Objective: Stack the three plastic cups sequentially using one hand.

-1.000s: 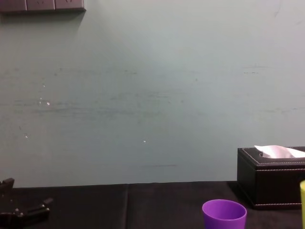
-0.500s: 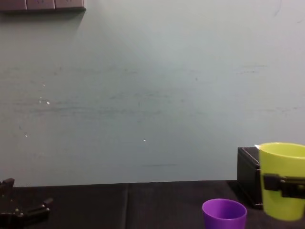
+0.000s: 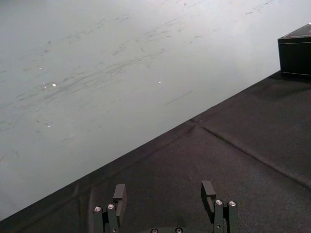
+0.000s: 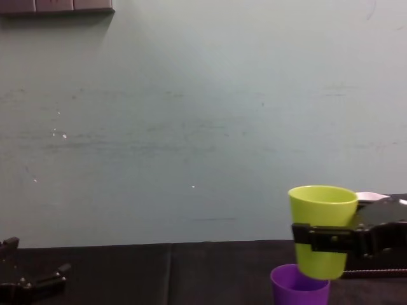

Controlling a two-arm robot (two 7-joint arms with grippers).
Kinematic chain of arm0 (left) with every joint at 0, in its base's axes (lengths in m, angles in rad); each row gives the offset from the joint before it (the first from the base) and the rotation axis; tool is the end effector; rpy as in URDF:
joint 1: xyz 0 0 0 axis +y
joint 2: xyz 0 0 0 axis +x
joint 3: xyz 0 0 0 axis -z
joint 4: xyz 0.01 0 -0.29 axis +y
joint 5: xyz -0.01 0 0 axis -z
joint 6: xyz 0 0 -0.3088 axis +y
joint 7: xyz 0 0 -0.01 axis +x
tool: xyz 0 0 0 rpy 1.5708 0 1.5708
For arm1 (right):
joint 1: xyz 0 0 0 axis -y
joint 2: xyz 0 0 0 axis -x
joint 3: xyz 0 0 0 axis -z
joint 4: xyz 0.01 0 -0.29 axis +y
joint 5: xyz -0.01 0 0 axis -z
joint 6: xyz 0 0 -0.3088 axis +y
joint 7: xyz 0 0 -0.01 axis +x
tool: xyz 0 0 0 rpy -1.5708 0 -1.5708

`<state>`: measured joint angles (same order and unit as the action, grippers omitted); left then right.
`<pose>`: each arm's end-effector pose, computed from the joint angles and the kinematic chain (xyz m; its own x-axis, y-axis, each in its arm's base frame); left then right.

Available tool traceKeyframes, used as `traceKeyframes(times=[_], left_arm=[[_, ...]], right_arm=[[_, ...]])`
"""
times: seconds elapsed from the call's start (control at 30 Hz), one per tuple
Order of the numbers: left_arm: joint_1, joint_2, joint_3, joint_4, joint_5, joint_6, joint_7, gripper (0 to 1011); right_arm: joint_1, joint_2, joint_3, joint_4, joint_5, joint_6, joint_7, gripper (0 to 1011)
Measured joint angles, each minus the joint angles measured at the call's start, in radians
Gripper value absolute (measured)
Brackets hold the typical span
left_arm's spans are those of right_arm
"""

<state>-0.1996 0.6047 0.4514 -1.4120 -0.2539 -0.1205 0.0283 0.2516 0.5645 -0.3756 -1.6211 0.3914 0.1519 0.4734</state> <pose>0.3581 0.0827 -0.3022 0.2922 0.8803 0.3738 -0.9553 0.2873 0.0702 0.3723 -0.0503 -0.2202 0.7110 -0.6835 0.1651 0.7032 0.6932 -0.1581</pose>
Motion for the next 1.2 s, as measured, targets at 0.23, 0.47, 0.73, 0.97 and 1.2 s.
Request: traceKeyframes(times=[0.23, 0.47, 0.73, 0.97, 1.2], left_arm=[[0.000, 0.000, 0.000, 0.000, 0.000, 0.000, 0.000, 1011], [0.000, 0.000, 0.000, 0.000, 0.000, 0.000, 0.000, 1011], [0.000, 0.000, 0.000, 0.000, 0.000, 0.000, 0.000, 1012], [0.000, 0.000, 0.000, 0.000, 0.000, 0.000, 0.000, 1011], [0.000, 0.000, 0.000, 0.000, 0.000, 0.000, 0.000, 1011]], right_arm=[[0.042, -0.029, -0.027, 0.041, -0.020, 0.008, 0.000, 735], [0.072, -0.046, -0.039, 0.082, -0.023, 0.011, 0.005, 735], [0.101, -0.065, -0.054, 0.131, -0.019, 0.007, 0.026, 735], [0.111, -0.071, -0.066, 0.155, -0.019, -0.001, 0.033, 736], [0.113, -0.076, -0.077, 0.186, -0.034, -0.021, 0.033, 735]])
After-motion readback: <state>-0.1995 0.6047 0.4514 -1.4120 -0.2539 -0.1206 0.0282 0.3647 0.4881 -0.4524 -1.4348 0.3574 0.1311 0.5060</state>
